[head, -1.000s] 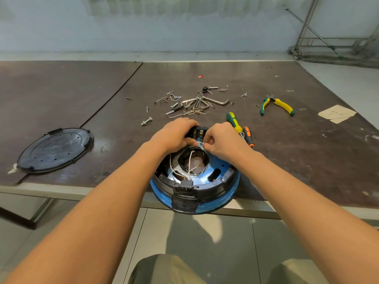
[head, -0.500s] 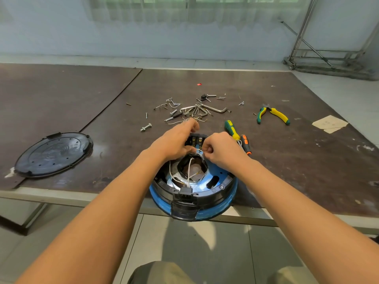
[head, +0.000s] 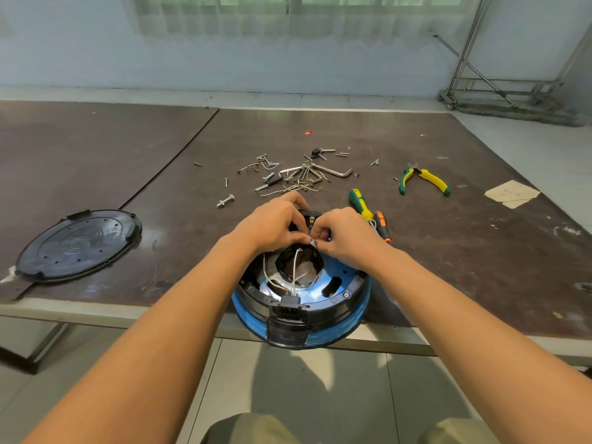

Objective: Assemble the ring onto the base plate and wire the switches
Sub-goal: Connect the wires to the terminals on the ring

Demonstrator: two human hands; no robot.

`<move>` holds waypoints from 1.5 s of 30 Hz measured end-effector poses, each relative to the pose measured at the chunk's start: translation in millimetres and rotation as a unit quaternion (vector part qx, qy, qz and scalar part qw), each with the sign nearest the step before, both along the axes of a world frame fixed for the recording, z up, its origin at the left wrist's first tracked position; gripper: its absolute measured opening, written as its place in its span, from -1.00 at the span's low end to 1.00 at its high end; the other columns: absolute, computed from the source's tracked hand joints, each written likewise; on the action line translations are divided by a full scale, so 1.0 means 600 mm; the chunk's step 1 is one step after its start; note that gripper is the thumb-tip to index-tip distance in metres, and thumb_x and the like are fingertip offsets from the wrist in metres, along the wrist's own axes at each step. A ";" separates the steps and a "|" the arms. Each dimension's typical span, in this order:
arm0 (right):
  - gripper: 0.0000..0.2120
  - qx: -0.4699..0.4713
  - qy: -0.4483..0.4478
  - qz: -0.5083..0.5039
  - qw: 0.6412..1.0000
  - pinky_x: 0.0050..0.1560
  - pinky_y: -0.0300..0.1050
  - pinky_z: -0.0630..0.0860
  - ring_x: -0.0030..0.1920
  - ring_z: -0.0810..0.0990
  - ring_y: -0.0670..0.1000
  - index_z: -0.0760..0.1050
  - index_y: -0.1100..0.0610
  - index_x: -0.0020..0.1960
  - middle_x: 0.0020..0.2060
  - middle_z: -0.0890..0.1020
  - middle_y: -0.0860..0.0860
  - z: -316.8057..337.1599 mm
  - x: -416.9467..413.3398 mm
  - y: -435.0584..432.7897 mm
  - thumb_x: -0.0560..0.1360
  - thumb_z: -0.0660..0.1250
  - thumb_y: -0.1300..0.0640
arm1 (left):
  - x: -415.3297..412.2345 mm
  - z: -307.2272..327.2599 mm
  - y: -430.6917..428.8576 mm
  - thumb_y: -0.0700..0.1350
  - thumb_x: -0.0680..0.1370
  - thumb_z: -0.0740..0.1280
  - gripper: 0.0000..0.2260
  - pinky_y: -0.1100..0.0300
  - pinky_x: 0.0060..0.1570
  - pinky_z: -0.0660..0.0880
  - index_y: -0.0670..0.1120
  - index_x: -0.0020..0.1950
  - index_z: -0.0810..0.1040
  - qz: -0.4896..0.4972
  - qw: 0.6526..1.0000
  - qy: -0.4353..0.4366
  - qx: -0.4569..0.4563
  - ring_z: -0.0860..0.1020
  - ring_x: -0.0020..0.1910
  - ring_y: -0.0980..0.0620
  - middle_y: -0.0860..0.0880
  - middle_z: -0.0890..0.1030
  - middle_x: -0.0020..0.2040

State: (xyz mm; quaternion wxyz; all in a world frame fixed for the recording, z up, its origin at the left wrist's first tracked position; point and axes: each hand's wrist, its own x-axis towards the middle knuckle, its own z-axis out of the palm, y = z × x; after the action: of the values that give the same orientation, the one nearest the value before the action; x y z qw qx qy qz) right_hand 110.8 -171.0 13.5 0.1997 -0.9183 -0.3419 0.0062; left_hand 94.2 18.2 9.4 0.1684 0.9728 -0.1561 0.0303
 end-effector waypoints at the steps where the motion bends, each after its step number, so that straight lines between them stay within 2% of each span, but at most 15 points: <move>1: -0.93 -0.001 0.003 -0.005 1.000 -0.07 -0.13 0.57 -0.13 0.60 -0.09 0.65 0.02 -0.01 -0.16 0.64 -0.08 0.001 0.000 0.001 0.51 0.45 0.10 | 0.001 0.000 0.001 0.03 0.45 0.50 -0.94 -0.07 0.11 0.51 0.11 -0.10 0.71 0.000 1.000 -0.002 -0.003 0.46 0.16 0.08 0.08 0.40 0.27; 13: -0.80 -0.045 -0.009 -0.056 0.997 0.04 0.02 0.64 -0.07 0.65 0.05 0.66 0.12 0.10 -0.08 0.69 0.07 0.002 -0.005 0.011 0.54 0.42 0.06 | 0.004 -0.005 0.002 0.01 0.44 0.52 -0.97 -0.05 0.08 0.54 0.12 -0.15 0.70 0.004 1.000 -0.001 0.008 0.46 0.12 0.09 0.10 0.37 0.26; 25: -0.83 -0.036 -0.006 -0.077 0.996 0.03 0.02 0.65 -0.09 0.66 0.07 0.67 0.13 0.06 -0.09 0.68 0.08 -0.002 -0.001 0.011 0.53 0.41 0.08 | 0.005 -0.005 0.001 -0.01 0.47 0.49 -0.93 -0.05 0.03 0.55 0.14 -0.08 0.71 0.003 1.000 -0.001 0.021 0.49 0.08 0.08 0.09 0.41 0.27; 31: -0.96 -0.005 0.000 -0.068 0.998 0.01 0.01 0.65 -0.12 0.65 0.01 0.67 0.07 -0.08 -0.15 0.68 0.02 -0.002 -0.004 0.008 0.50 0.46 0.11 | 0.000 -0.002 0.000 -0.02 0.46 0.48 -0.94 -0.04 0.02 0.55 0.15 -0.12 0.71 0.001 1.000 -0.005 0.013 0.49 0.08 0.10 0.11 0.42 0.28; 37: -1.00 0.014 -0.002 -0.060 0.998 0.01 0.01 0.65 -0.13 0.64 0.00 0.66 0.07 -0.10 -0.17 0.67 0.00 -0.003 -0.005 0.006 0.49 0.46 0.15 | -0.002 0.002 -0.001 -0.06 0.46 0.47 -0.92 -0.04 0.03 0.55 0.13 -0.13 0.72 0.000 1.000 -0.007 0.008 0.50 0.08 0.09 0.09 0.43 0.28; 45: -0.97 0.001 -0.001 -0.062 0.998 0.05 0.03 0.63 -0.09 0.64 0.03 0.65 0.06 -0.10 -0.14 0.66 0.02 -0.003 -0.003 0.007 0.51 0.43 0.15 | -0.003 0.003 -0.002 -0.05 0.47 0.47 -0.92 -0.07 0.05 0.54 0.15 -0.14 0.71 0.009 1.000 -0.001 0.007 0.50 0.12 0.07 0.10 0.43 0.28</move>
State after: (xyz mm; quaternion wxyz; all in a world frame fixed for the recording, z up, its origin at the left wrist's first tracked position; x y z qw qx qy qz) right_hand 108.7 -167.0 11.8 0.2005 -0.9376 -0.2841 -0.0077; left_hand 92.4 16.7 11.1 0.1607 0.9754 -0.1476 0.0314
